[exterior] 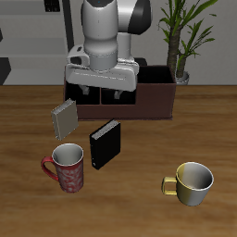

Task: Place the black book into the back desk caddy's right compartment

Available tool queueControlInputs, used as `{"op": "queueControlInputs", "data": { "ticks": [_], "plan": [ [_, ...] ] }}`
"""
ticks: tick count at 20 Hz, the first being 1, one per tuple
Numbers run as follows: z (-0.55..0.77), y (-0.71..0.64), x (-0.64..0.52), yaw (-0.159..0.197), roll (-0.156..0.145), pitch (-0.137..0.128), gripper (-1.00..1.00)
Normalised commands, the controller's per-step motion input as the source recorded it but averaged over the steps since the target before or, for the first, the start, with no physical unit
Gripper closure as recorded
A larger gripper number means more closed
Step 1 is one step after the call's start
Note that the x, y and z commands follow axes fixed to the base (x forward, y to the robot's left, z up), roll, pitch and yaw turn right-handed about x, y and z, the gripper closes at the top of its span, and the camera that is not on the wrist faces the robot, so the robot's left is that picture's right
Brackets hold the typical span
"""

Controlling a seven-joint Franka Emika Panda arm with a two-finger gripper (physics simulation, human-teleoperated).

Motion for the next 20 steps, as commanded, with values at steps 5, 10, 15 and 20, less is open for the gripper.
{"op": "queueControlInputs", "data": {
  "ticks": [5,10,15,20],
  "plan": [
    [-0.29,-0.02,0.08,-0.067,-0.042,-0.006,-1.0],
    [-0.22,0.07,0.07,-0.055,-0.028,0.005,-1.0],
    [-0.15,0.05,0.04,-0.03,-0.022,-0.013,-1.0],
    [-0.16,0.02,0.07,-0.023,-0.005,0.017,-1.0]
  ]
}}
